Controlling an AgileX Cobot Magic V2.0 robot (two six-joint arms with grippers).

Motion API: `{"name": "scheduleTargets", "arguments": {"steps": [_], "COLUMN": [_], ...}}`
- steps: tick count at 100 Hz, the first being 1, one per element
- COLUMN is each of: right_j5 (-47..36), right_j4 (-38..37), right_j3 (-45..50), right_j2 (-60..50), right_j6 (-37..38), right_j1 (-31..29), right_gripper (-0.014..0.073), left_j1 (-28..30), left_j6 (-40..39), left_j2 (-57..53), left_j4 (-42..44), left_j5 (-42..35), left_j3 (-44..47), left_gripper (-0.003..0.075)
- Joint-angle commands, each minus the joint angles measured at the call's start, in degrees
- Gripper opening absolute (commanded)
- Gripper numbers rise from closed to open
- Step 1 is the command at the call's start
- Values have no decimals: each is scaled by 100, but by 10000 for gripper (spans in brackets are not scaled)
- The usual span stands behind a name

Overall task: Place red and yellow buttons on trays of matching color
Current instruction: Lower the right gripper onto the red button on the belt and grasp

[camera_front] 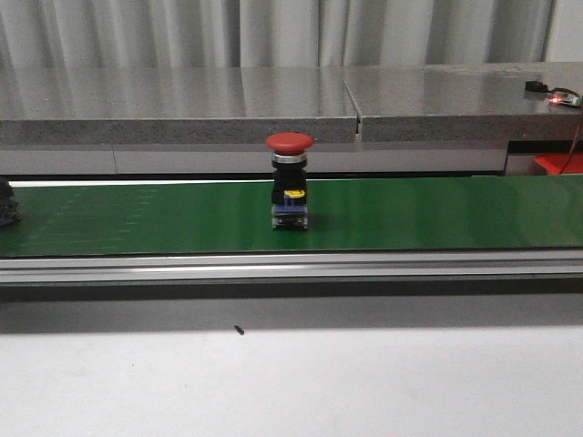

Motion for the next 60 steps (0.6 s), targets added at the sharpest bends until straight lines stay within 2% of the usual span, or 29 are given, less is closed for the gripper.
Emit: {"name": "scheduleTargets", "arguments": {"steps": [1, 14, 50, 60], "right_j5": [-345, 39, 1541, 2020], "right_j4": [47, 47, 47, 52], "right_j3": [-545, -1182, -2957, -3509], "right_j2": [605, 1483, 3791, 4375], "right_j6": [5, 5, 5, 5], "right_j1": [87, 394, 1822, 2078], "right_gripper": [-58, -52, -42, 24], "left_j1": [-31, -31, -31, -31], "left_j6": [-10, -10, -10, -10], "left_j2": [58, 58, 58, 58], "left_j4": [-85, -85, -85, -85], "left_j5": [-359, -359, -359, -359], "left_j3": [-130, -130, -130, -130], "left_gripper": [-20, -20, -20, -20]}}
